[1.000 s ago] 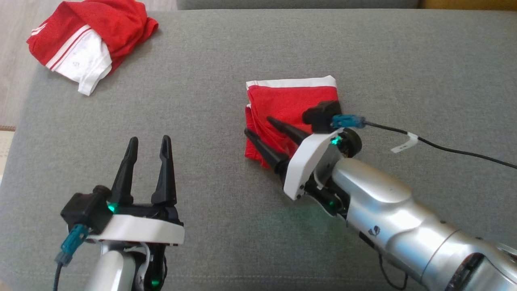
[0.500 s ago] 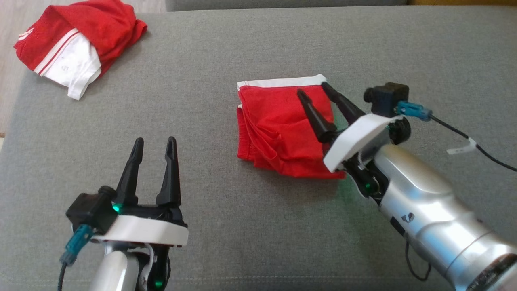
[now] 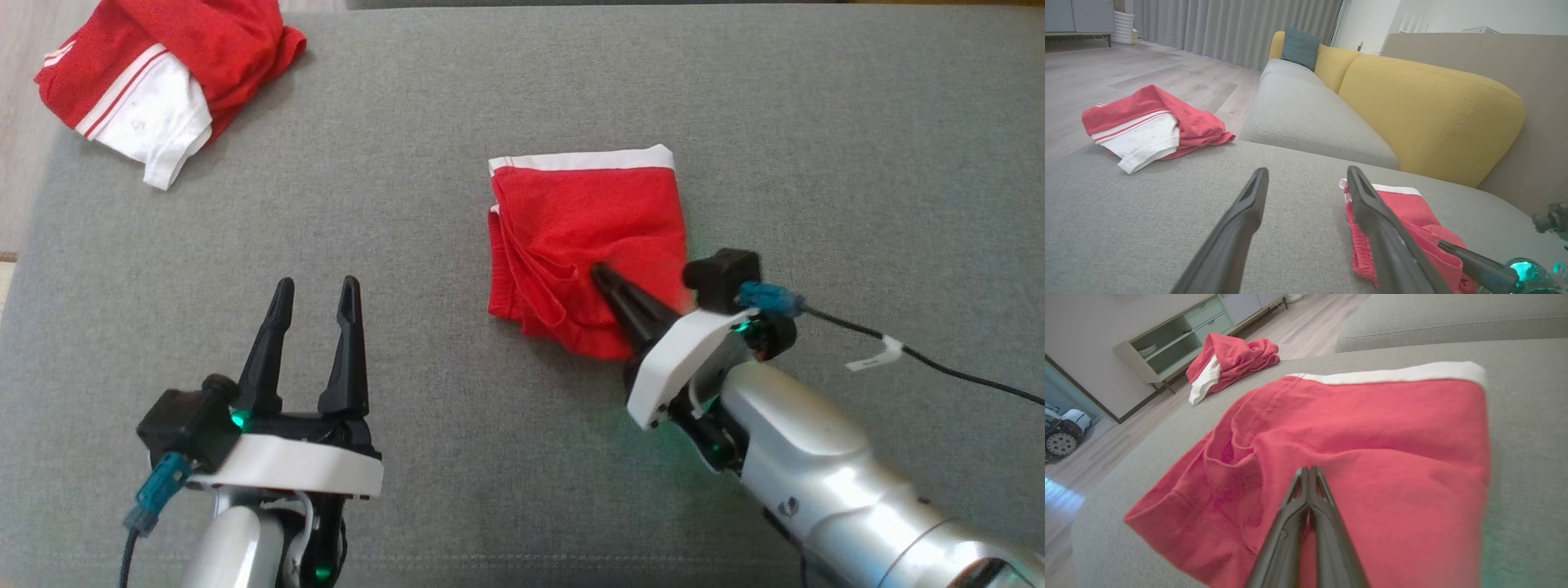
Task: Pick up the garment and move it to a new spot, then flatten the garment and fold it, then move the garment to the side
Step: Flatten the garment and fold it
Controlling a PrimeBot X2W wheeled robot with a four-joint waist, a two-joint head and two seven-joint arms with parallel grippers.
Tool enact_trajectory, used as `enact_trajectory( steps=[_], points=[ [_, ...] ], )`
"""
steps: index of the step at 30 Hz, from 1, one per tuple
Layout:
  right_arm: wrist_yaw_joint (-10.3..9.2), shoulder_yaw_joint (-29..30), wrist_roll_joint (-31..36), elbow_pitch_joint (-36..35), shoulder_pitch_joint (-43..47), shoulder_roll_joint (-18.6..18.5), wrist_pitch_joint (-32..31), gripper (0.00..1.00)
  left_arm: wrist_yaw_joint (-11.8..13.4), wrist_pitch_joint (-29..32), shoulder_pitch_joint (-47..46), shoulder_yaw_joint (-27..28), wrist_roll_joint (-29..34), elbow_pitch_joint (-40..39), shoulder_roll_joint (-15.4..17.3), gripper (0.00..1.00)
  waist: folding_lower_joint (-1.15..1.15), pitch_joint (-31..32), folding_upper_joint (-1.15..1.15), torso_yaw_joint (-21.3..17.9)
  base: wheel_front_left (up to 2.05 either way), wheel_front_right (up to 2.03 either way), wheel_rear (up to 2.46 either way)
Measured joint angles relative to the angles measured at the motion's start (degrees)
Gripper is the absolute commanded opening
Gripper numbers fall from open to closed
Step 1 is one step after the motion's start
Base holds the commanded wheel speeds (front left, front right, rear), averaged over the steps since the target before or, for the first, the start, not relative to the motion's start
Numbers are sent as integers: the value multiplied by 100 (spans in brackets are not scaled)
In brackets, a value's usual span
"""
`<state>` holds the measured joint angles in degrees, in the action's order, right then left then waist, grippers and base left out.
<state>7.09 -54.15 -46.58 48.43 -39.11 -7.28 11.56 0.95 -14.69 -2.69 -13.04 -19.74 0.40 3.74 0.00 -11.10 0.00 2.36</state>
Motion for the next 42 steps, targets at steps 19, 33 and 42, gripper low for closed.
enact_trajectory(
  steps=[19,33,42],
  points=[
    [0,-1102,116,-12,3,289,-210,0,-1,0,-3,1,0,27,-10,100,0,39,0,100,0,0,0],
    [0,-236,164,66,-15,304,265,100,58,0,32,37,8,105,-11,100,0,279,0,-139,0,0,0],
    [0,2345,1470,-870,643,155,282,100,161,0,151,87,80,132,-19,100,0,441,0,-385,0,0,0]
  ],
)
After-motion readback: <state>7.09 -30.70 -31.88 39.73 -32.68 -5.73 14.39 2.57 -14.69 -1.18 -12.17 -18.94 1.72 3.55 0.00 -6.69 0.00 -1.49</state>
